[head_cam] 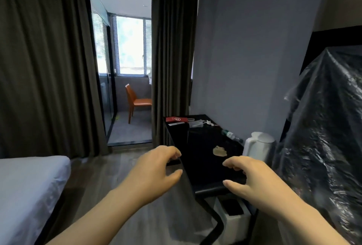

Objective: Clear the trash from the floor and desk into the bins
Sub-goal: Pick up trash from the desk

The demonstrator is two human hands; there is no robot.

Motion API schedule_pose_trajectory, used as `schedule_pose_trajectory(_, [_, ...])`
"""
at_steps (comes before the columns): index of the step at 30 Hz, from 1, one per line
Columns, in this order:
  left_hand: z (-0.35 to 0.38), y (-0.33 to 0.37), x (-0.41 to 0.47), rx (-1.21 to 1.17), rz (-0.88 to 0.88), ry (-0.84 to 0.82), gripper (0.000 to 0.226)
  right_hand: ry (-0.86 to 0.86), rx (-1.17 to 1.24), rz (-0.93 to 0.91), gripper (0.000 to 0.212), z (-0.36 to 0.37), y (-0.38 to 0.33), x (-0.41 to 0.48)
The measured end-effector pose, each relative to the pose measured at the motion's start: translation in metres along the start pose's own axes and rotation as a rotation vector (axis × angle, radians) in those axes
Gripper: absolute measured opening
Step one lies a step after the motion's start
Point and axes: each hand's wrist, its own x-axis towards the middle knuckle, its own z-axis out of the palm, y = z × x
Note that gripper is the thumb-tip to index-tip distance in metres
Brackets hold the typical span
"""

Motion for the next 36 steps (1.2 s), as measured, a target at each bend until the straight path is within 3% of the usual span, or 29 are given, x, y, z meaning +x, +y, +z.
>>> schedule_pose_trajectory(18, [0.094,-0.155,0.259,0.055,0.011,-0.108,0.036,-0.009,0.164,0.149,0.047,0.115,0.121,0.263])
schedule_pose_trajectory(29, [0.171,-0.226,0.389,-0.038,0.083,-0.218,0.035,-0.068,0.231,0.282,0.043,0.157,0.188,0.366])
schedule_pose_trajectory(33, [0.196,-0.27,0.446,-0.059,0.127,-0.248,0.034,-0.091,0.233,0.333,0.035,0.174,0.204,0.423])
schedule_pose_trajectory(36, [0.207,-0.311,0.492,-0.072,0.143,-0.274,0.035,-0.069,0.227,0.386,0.041,0.191,0.212,0.473])
